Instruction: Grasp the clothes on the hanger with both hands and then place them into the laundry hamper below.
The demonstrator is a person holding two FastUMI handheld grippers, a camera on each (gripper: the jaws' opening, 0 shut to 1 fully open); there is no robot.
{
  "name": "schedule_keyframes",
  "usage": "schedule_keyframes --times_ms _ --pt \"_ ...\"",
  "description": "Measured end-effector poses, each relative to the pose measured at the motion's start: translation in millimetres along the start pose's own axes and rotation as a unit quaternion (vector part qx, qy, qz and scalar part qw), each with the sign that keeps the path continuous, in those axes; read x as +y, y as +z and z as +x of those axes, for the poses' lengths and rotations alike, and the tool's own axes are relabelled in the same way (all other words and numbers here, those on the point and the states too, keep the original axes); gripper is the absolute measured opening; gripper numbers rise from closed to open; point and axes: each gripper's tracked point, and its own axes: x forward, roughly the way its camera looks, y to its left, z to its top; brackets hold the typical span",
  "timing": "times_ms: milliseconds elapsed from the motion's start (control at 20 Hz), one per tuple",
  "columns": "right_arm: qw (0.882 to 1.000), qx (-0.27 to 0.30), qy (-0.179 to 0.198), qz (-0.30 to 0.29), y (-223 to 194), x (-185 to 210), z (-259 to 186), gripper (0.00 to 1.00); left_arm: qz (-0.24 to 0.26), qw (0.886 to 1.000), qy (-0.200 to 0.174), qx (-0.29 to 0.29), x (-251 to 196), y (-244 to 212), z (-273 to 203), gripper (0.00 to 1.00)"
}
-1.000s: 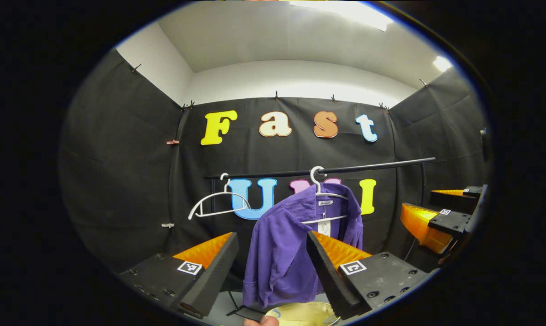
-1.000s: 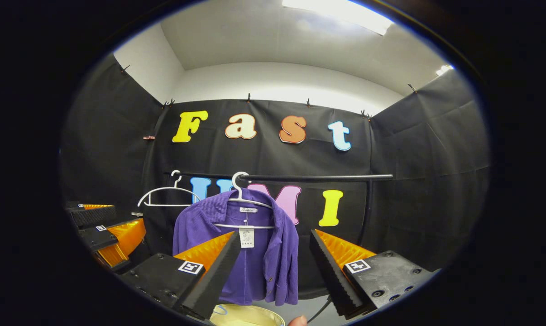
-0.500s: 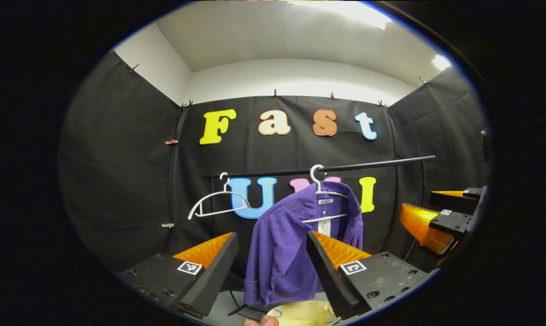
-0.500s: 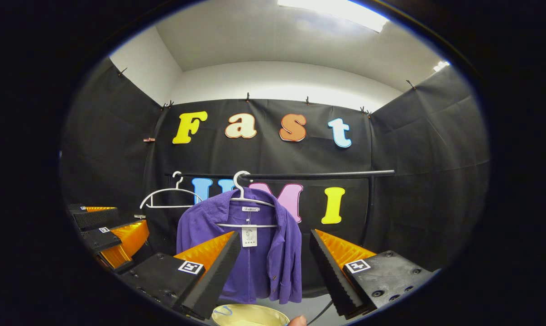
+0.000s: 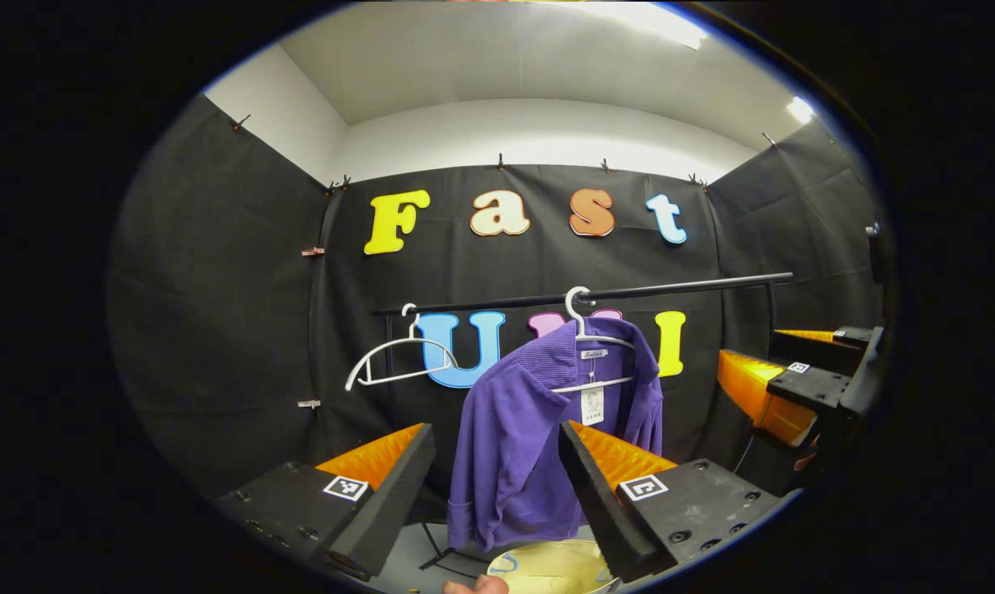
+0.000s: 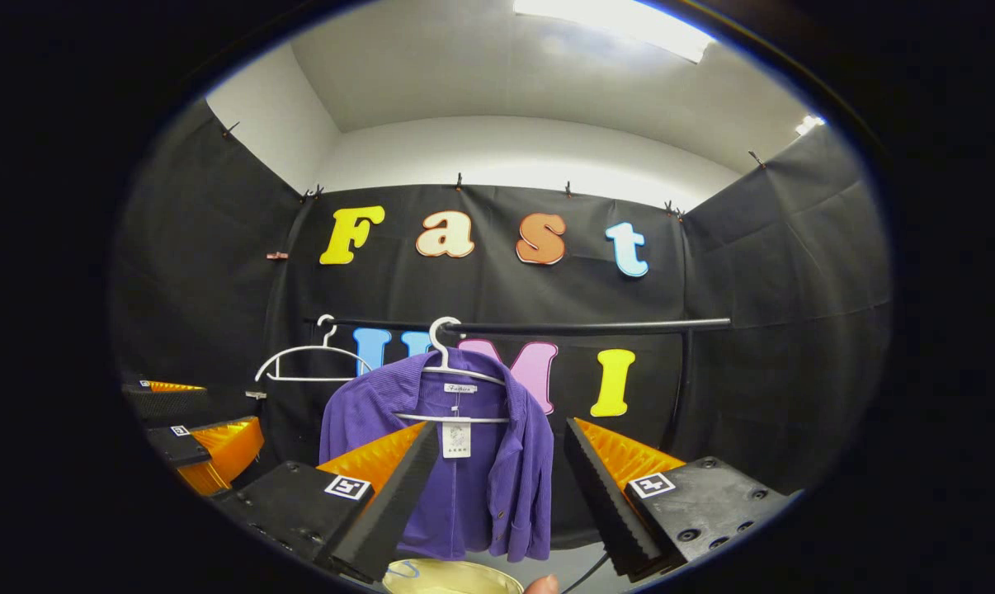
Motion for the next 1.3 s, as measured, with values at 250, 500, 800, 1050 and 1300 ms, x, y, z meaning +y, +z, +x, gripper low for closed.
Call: schedule_keyframes --times_ms 250,500,800,1050,1300 --pt "1.0 0.021 -0.001 0.003 -17.4 -8.1 17.2 0.97 0.006 1.0 -0.001 0.005 -7.2 -5.5 20.4 0.95" --pt "1.0 0.03 -0.001 0.005 -32.6 -14.5 42.6 0.99 0.008 1.0 0.005 0.014 -12.3 -13.9 49.3 0.94" --pt "0.999 0.033 0.012 0.003 -53.2 -16.6 88.1 0.97 0.009 1.0 0.005 0.023 -27.3 -27.3 95.6 0.94" --pt "0.999 0.032 0.033 0.005 -72.8 -15.3 128.2 0.97 0.013 0.999 0.006 0.032 -45.0 -47.6 142.8 0.94" --pt "0.999 0.03 0.021 0.004 -105.2 -26.5 172.6 0.99 0.012 0.999 0.015 0.046 -66.4 -83.9 193.9 0.92"
